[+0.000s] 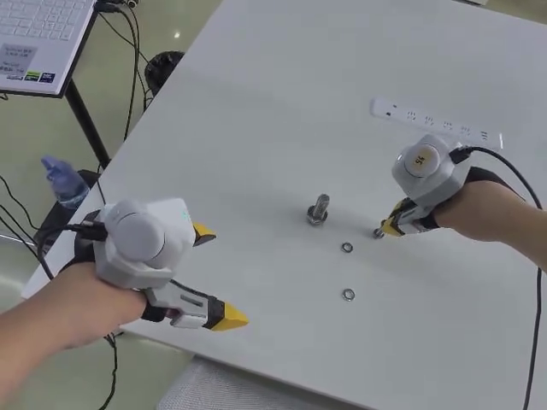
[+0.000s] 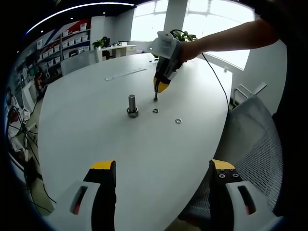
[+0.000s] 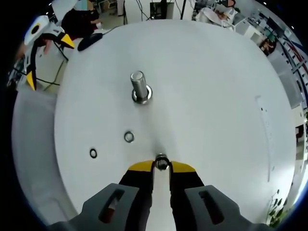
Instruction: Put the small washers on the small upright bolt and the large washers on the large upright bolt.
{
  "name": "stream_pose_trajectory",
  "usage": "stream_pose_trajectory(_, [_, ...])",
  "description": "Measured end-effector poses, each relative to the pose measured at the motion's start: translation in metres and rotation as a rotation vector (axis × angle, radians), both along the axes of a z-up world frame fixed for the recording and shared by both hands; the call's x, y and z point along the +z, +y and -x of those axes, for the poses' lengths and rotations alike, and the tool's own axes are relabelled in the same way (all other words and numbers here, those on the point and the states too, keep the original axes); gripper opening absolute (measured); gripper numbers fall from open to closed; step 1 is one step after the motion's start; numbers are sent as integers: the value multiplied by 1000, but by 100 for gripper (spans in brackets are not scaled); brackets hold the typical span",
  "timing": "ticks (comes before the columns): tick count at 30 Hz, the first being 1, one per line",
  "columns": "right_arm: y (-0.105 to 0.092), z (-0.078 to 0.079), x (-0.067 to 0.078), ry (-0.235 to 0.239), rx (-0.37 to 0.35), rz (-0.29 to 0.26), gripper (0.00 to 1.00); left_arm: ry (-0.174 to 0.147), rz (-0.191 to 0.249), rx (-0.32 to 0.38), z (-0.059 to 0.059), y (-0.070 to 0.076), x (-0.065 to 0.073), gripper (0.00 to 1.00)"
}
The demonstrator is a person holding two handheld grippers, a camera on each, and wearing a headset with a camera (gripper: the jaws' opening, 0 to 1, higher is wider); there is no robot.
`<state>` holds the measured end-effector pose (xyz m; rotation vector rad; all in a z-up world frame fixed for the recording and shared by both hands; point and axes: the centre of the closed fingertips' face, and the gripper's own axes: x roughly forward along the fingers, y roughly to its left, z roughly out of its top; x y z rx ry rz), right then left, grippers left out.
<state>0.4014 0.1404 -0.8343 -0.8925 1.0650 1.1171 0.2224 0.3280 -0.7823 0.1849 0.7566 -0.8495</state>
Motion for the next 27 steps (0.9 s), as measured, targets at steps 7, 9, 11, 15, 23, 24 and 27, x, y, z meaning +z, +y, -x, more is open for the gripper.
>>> stream_pose_trajectory(7, [0, 1, -11, 0, 4, 14, 13, 7, -2, -3, 1, 1, -2, 79])
stream_pose_trajectory(9, [1, 1, -13, 0, 5, 16, 13, 10, -3, -2, 1, 2, -3, 78])
stream_pose_trajectory(11, [1, 1, -15, 2, 5, 18, 13, 10, 0, 0, 1, 2, -3, 78])
stream_pose_trajectory(15, [1, 0, -19, 4, 5, 23, 13, 13, -2, 1, 1, 4, -4, 78])
stream_pose_trajectory(23, [2, 2, -23, 8, 2, 28, 13, 12, 0, 8, 3, 7, -3, 78])
stream_pose_trajectory(24, [2, 2, -23, 6, 6, 30, 13, 11, 0, 7, 3, 6, -3, 78])
stream_pose_trajectory(27, [1, 3, -24, 6, 10, 36, 13, 10, 1, 9, 3, 7, -3, 78])
